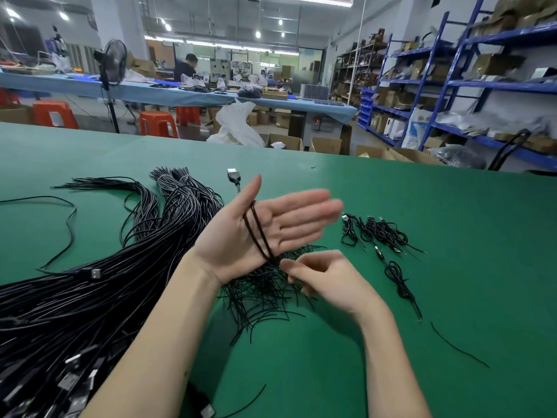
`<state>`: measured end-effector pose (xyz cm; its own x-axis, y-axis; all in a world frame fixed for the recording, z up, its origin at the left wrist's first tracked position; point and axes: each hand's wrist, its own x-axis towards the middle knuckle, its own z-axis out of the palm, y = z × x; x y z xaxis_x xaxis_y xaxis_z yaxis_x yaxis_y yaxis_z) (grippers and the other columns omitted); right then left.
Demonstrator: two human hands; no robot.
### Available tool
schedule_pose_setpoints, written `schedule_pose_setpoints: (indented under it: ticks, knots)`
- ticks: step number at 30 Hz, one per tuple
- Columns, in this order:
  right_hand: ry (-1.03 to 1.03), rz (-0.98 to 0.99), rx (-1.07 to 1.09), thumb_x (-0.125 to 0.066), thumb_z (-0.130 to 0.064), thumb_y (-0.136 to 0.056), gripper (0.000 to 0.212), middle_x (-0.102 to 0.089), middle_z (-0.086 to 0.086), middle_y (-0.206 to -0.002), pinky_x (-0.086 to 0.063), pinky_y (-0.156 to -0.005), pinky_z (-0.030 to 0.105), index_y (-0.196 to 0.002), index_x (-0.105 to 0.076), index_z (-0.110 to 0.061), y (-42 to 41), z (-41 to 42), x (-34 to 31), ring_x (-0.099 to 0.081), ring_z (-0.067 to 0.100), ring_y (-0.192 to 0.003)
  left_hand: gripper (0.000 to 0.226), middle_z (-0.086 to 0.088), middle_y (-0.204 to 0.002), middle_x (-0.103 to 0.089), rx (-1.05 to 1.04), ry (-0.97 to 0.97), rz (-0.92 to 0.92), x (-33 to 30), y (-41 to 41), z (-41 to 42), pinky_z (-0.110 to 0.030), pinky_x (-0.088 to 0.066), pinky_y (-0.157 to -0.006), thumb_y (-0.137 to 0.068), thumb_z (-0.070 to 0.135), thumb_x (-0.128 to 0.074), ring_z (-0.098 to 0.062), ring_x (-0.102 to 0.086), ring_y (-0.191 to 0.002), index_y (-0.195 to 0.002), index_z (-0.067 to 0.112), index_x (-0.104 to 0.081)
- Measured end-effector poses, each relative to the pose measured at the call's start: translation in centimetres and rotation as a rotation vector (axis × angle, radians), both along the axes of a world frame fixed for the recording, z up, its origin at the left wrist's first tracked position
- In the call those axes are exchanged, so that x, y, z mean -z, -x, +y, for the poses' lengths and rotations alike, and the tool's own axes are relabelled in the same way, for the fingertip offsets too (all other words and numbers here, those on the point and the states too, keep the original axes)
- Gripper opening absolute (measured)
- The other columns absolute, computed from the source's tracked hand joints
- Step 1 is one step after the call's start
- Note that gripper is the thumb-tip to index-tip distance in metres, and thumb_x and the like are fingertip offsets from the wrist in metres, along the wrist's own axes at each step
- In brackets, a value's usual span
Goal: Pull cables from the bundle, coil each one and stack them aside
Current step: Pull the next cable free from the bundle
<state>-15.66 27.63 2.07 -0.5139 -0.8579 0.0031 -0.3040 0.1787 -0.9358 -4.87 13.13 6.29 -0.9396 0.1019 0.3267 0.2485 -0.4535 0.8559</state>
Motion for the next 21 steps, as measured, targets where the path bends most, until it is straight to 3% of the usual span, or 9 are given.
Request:
schedule_pose_setpoints:
  ticks: [2, 4, 6, 9, 12, 15, 17, 21]
  knots:
    - [0.081, 0.070, 0.104, -0.079, -0.060, -0.065, 0.046, -0.071, 0.012, -0.072, -0.054, -0.062, 0.049, -0.076, -0.075, -0.015, 0.3, -0.1, -0.4, -0.066, 0.029, -0.066, 0.089, -0.038, -0.139, -0.044, -0.024, 0.197, -0.159, -0.2, -0.6, 0.1, -0.054, -0.029, -0.119, -0.100, 0.055, -0.019, -0.057, -0.039, -0.134, -0.136, -0.023, -0.041]
    - [0.092, 0.238, 0.189, -0.072, -0.056, -0.058, 0.031, -0.070, -0.005, -0.063, -0.058, -0.064, 0.042, -0.067, -0.075, -0.026, 0.8, -0.2, -0.8, -0.063, 0.013, -0.062, 0.099, -0.053, -0.134, -0.036, -0.028, 0.406, -0.354, -0.7, -0.8, 0.6, -0.060, -0.029, -0.117, -0.096, 0.058, -0.026, -0.067, -0.039, -0.127, -0.125, -0.036, -0.034]
    - [0.031, 0.467, 0.248, -0.072, -0.049, -0.063, 0.015, -0.058, -0.013, -0.049, -0.049, -0.055, 0.029, -0.061, -0.069, -0.034, 0.9, -0.3, -1.2, -0.046, 0.006, -0.050, 0.102, -0.050, -0.128, -0.049, 0.028, 0.635, -0.501, -1.1, -0.8, 1.4, -0.054, -0.041, -0.113, -0.093, 0.064, -0.027, -0.055, -0.053, -0.124, -0.122, -0.032, -0.045]
    - [-0.013, 0.534, 0.225, -0.064, -0.051, -0.062, 0.017, -0.061, -0.015, -0.053, -0.053, -0.058, 0.033, -0.068, -0.069, -0.036, 0.6, -0.1, -1.9, -0.050, 0.010, -0.055, 0.091, -0.024, -0.113, -0.072, 0.044, 0.794, -0.594, -1.2, -0.4, 2.0, -0.041, -0.050, -0.106, -0.100, 0.065, -0.017, -0.032, -0.069, -0.113, -0.107, -0.005, -0.075]
    - [0.012, 0.474, 0.217, -0.060, -0.056, -0.060, 0.032, -0.059, -0.011, -0.052, -0.048, -0.058, 0.032, -0.072, -0.073, -0.030, 0.5, 0.1, -2.9, -0.045, 0.009, -0.055, 0.097, -0.018, -0.113, -0.074, -0.009, 0.875, -0.635, -1.1, -0.1, 1.7, -0.038, -0.051, -0.105, -0.100, 0.067, -0.006, -0.025, -0.070, -0.111, -0.116, -0.003, -0.072]
    - [-0.006, 0.551, 0.239, -0.053, -0.056, -0.063, 0.038, -0.058, -0.007, -0.054, -0.047, -0.061, 0.034, -0.077, -0.073, -0.028, 0.3, 0.2, -3.6, -0.046, 0.012, -0.056, 0.097, -0.009, -0.110, -0.076, -0.100, 0.982, -0.674, -1.0, 0.2, 1.5, -0.032, -0.053, -0.101, -0.097, 0.070, -0.005, -0.018, -0.072, -0.107, -0.117, 0.004, -0.073]
    - [0.019, 0.523, 0.228, -0.058, -0.057, -0.070, 0.032, -0.057, -0.011, -0.053, -0.042, -0.058, 0.028, -0.075, -0.073, -0.029, 0.2, 0.5, -4.1, -0.045, 0.007, -0.054, 0.096, -0.007, -0.109, -0.077, -0.176, 0.987, -0.677, -0.8, 0.2, 1.2, -0.029, -0.053, -0.100, -0.097, 0.071, -0.005, -0.015, -0.072, -0.107, -0.117, 0.006, -0.073]
    - [0.118, 0.401, 0.152, -0.069, -0.035, -0.092, 0.018, -0.059, -0.011, -0.055, -0.034, -0.054, 0.017, -0.077, -0.078, -0.028, 0.4, 1.0, -5.2, -0.043, 0.003, -0.051, 0.089, 0.000, -0.118, -0.074, -0.318, 0.908, -0.593, -0.6, 0.1, 0.3, -0.025, -0.047, -0.107, -0.098, 0.069, -0.007, -0.007, -0.067, -0.113, -0.127, 0.011, -0.069]
